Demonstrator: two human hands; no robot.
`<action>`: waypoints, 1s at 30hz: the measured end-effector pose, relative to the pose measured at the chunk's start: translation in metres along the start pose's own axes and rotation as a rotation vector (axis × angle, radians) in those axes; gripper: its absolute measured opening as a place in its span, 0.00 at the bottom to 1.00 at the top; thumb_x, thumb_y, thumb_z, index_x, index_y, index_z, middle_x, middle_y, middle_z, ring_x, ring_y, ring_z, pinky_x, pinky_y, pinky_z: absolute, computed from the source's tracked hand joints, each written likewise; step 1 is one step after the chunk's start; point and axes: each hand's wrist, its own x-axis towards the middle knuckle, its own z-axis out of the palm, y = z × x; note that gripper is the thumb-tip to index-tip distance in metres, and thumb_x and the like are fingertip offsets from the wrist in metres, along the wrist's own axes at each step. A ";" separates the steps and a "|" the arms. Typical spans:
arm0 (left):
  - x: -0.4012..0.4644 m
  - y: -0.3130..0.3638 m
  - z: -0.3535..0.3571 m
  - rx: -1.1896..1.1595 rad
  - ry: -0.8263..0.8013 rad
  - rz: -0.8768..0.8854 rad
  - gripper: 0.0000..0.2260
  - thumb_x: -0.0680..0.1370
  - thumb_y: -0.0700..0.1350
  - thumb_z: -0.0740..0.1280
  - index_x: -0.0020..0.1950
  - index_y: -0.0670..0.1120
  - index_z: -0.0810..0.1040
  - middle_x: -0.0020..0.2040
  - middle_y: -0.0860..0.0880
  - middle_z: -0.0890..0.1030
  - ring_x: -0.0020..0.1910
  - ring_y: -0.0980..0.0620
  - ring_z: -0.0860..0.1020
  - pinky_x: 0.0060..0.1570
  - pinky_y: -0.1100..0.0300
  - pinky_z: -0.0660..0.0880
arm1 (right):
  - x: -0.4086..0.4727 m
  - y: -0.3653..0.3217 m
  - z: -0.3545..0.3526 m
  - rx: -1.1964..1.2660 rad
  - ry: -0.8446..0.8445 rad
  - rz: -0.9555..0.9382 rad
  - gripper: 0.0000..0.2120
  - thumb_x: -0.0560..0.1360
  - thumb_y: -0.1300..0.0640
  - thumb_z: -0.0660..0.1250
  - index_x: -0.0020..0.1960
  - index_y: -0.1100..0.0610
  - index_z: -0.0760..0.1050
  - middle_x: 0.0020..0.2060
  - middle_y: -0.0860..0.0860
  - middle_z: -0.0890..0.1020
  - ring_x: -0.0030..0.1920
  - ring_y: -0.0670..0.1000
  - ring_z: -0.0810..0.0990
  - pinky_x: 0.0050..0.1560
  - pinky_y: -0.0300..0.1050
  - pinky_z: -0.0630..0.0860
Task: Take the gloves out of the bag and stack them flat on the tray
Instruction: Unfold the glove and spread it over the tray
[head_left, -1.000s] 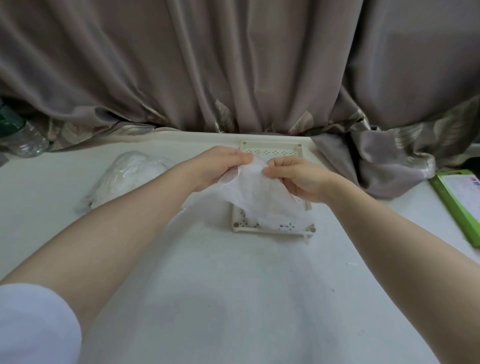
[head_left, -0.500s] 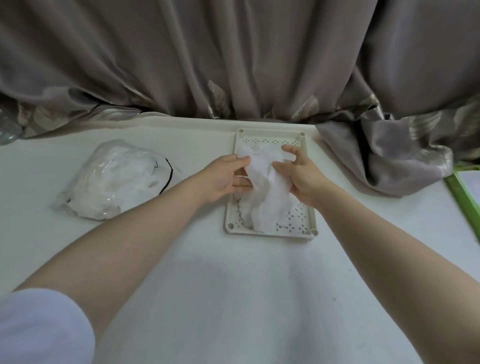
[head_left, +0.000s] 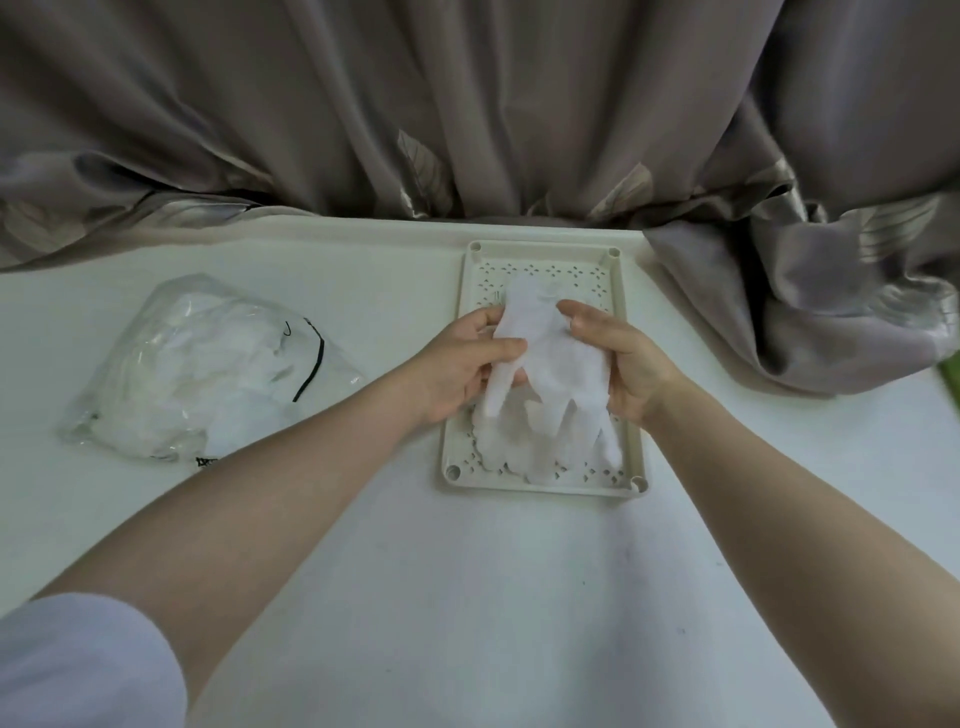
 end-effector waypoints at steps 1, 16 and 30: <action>0.000 0.000 0.000 -0.006 0.036 -0.008 0.13 0.77 0.35 0.64 0.61 0.44 0.72 0.50 0.45 0.79 0.33 0.54 0.80 0.39 0.60 0.81 | 0.001 0.000 -0.003 -0.050 0.073 0.023 0.13 0.77 0.68 0.58 0.60 0.62 0.74 0.50 0.57 0.81 0.47 0.55 0.83 0.44 0.47 0.82; 0.018 -0.027 -0.020 1.541 0.183 0.301 0.18 0.79 0.36 0.55 0.64 0.49 0.74 0.62 0.51 0.76 0.61 0.50 0.72 0.65 0.57 0.53 | 0.021 0.018 -0.029 -1.453 0.130 0.091 0.48 0.72 0.69 0.63 0.76 0.46 0.33 0.77 0.48 0.44 0.73 0.53 0.62 0.64 0.43 0.67; 0.025 -0.034 -0.017 1.618 0.319 0.124 0.22 0.77 0.55 0.63 0.68 0.49 0.66 0.55 0.52 0.78 0.70 0.48 0.58 0.69 0.43 0.42 | 0.032 0.029 -0.031 -1.333 0.616 0.009 0.21 0.72 0.70 0.56 0.64 0.57 0.65 0.53 0.58 0.70 0.41 0.54 0.70 0.41 0.43 0.65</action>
